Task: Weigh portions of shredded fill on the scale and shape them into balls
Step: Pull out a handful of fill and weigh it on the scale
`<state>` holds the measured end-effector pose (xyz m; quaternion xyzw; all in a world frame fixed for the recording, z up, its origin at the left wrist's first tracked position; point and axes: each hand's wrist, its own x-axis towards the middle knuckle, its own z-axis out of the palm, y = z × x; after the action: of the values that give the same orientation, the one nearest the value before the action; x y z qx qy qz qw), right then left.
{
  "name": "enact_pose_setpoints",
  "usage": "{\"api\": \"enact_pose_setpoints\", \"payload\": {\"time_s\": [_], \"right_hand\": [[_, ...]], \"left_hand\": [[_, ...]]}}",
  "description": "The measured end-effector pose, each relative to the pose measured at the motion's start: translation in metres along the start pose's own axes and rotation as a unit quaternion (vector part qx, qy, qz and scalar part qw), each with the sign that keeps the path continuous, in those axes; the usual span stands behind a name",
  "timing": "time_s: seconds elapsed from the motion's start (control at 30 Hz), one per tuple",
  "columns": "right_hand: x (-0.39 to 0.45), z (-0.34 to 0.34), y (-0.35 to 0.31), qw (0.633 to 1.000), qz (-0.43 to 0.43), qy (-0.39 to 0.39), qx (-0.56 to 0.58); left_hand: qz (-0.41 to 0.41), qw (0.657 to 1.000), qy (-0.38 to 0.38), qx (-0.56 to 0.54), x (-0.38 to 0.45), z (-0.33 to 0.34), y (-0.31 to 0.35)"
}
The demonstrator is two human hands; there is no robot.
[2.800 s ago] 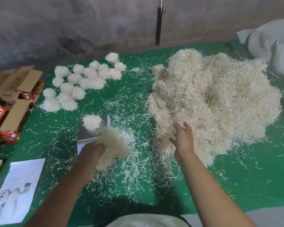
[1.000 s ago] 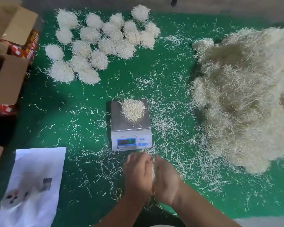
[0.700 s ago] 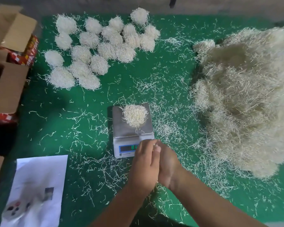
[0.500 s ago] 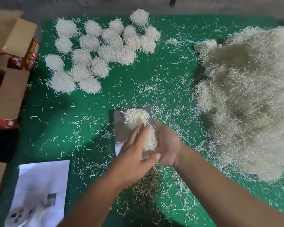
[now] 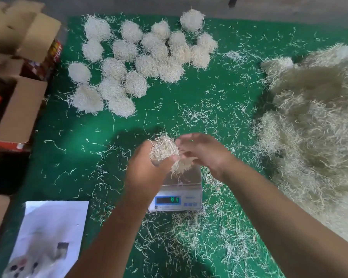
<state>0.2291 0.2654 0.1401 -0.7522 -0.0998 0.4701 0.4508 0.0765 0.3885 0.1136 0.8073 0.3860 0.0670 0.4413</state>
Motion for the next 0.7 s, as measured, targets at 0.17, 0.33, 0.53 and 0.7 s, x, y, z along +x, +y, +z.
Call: {"api": "enact_pose_setpoints", "payload": {"time_s": [0.17, 0.33, 0.53, 0.7], "right_hand": [[0.023, -0.009, 0.006, 0.980, -0.080, 0.120, -0.134], [0.043, -0.008, 0.025, 0.965, -0.001, 0.006, -0.262], [0.050, -0.001, 0.043, 0.980, -0.017, 0.009, -0.196], [0.060, 0.011, 0.053, 0.979, -0.034, 0.039, -0.197]], "left_hand": [[-0.029, 0.999, 0.012, 0.024, 0.010, 0.019, -0.010], [0.046, 0.997, -0.012, 0.068, 0.024, 0.033, -0.026], [0.122, 0.982, 0.002, 0.145, 0.032, 0.051, -0.037], [0.072, 0.988, -0.031, 0.136, 0.035, 0.057, -0.049]]}}
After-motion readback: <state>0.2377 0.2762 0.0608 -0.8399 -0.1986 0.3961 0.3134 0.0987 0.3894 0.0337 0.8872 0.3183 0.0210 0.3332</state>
